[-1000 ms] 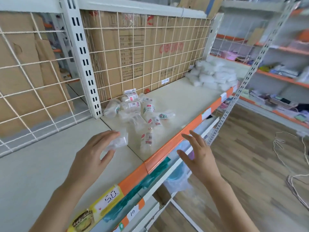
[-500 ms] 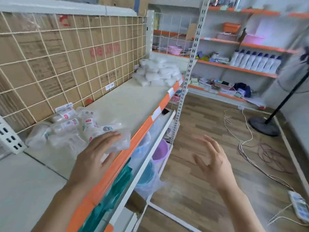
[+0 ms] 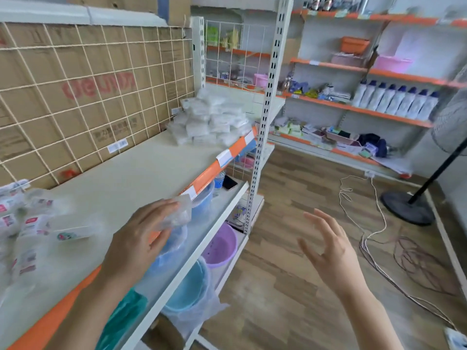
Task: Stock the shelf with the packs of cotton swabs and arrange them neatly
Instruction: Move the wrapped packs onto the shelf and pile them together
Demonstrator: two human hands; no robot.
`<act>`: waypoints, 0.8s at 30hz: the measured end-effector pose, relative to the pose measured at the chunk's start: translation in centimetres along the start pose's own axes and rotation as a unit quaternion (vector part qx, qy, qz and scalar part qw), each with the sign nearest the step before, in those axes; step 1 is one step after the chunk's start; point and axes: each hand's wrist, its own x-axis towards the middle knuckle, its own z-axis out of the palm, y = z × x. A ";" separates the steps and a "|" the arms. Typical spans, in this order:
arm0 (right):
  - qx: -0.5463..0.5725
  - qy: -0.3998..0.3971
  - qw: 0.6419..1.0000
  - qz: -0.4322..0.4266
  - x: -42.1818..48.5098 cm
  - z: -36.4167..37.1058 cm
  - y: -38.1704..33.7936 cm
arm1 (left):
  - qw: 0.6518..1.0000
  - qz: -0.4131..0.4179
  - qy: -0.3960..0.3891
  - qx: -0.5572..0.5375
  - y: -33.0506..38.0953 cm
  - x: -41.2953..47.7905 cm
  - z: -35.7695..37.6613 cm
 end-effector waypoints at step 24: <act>0.022 -0.008 0.999 -0.037 23.7 7.0 7.8 | 0.999 -0.019 0.036 0.029 -6.8 20.1 10.8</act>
